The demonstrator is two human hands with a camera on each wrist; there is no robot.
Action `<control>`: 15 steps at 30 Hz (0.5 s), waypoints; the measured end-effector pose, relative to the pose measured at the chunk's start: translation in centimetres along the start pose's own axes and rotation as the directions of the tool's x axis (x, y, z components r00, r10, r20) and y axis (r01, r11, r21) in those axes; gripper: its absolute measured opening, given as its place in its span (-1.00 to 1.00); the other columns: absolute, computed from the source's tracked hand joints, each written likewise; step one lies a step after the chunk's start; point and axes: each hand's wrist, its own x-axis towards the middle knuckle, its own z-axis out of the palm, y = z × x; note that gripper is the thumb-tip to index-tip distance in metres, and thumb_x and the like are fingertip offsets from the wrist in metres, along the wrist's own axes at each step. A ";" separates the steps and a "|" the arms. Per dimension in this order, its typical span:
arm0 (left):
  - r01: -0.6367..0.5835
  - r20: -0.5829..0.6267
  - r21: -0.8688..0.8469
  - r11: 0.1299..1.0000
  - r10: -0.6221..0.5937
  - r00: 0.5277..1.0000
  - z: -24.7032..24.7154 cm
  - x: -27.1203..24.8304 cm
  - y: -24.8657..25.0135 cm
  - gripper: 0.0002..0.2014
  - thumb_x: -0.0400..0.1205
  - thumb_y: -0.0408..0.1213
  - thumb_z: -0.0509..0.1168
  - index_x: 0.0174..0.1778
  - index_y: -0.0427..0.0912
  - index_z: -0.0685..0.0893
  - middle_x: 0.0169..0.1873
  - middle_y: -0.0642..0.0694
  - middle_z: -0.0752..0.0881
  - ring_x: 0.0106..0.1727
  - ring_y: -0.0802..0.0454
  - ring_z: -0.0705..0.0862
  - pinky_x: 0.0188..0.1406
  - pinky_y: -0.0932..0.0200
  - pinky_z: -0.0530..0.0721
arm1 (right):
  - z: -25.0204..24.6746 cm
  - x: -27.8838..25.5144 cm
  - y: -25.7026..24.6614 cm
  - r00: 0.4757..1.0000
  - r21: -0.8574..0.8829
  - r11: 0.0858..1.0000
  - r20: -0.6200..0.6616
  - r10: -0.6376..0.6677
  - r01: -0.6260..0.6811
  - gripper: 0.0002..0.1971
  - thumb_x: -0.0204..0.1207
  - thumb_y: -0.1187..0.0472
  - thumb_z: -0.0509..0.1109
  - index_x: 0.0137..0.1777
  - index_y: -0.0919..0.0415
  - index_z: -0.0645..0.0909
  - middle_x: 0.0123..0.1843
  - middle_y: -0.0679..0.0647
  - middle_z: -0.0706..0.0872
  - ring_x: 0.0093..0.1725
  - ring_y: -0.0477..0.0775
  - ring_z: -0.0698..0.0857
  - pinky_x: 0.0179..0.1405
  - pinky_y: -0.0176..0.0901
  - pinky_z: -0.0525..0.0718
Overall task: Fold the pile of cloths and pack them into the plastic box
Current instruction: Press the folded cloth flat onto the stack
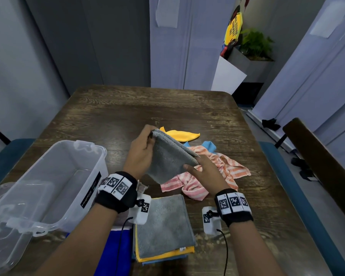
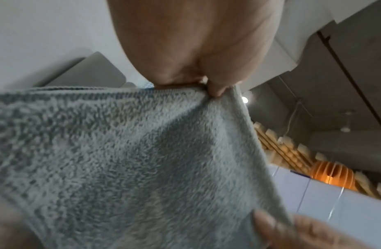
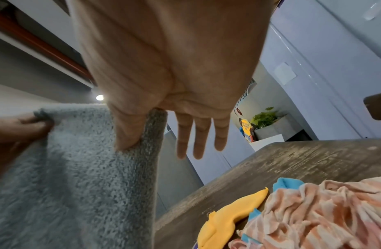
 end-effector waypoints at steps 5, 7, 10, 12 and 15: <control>0.048 -0.201 0.109 0.993 -0.026 0.979 0.3 -0.9 -1.0 -0.85 0.84 -0.29 0.03 0.20 -0.11 0.49 -0.21 0.01 0.67 -0.19 0.25 0.65 -0.29 0.29 0.52 | -1.2 -0.2 -1.5 0.986 0.177 0.973 -0.098 -0.132 0.148 -0.72 0.64 0.06 0.47 0.31 0.03 0.72 0.17 -0.12 0.79 0.23 -0.13 0.71 0.28 0.05 0.69; 0.088 -0.250 0.125 0.988 -0.055 0.967 0.5 -1.1 -1.5 -0.84 0.86 -0.23 0.00 0.18 -0.13 0.47 -0.20 -0.08 0.67 -0.21 0.08 0.65 -0.27 0.12 0.53 | -1.6 -0.4 -2.6 0.982 0.344 0.922 -0.124 -0.144 0.179 -0.81 0.64 0.23 0.47 0.22 0.09 0.73 0.08 -0.08 0.82 0.14 -0.09 0.76 0.12 -0.05 0.73; 0.135 -0.317 0.128 0.983 -0.088 0.944 0.8 -1.3 -1.7 -0.80 0.86 -0.21 -0.01 0.17 -0.21 0.48 -0.21 -0.14 0.66 -0.23 -0.03 0.62 -0.31 0.12 0.49 | -1.8 -0.3 -3.5 0.966 0.577 0.783 -0.231 -0.117 0.233 -0.70 0.62 0.39 0.46 0.28 0.10 0.62 0.08 0.21 0.82 0.09 0.09 0.78 0.07 -0.01 0.74; 0.145 -0.328 0.111 0.983 -0.102 0.939 1.1 -1.5 -1.4 -0.79 0.86 -0.18 0.00 0.16 -0.21 0.48 -0.24 -0.08 0.63 -0.28 0.11 0.59 -0.38 0.29 0.43 | -1.5 0.0 -3.6 0.964 0.684 0.696 -0.262 -0.047 0.219 -0.53 0.64 0.40 0.44 0.49 0.08 0.50 0.11 0.37 0.78 0.12 0.17 0.75 0.19 0.10 0.71; 0.169 -0.369 0.057 0.984 -0.137 0.919 1.7 -1.8 -0.9 -0.84 0.86 -0.17 0.02 0.14 -0.14 0.45 -0.28 0.08 0.59 -0.31 0.31 0.57 -0.38 0.40 0.41 | -0.7 0.1 -4.1 0.962 0.830 0.538 -0.246 0.116 0.148 -0.64 0.69 0.29 0.39 0.46 0.12 0.53 0.10 0.20 0.80 0.17 0.17 0.73 0.31 0.20 0.63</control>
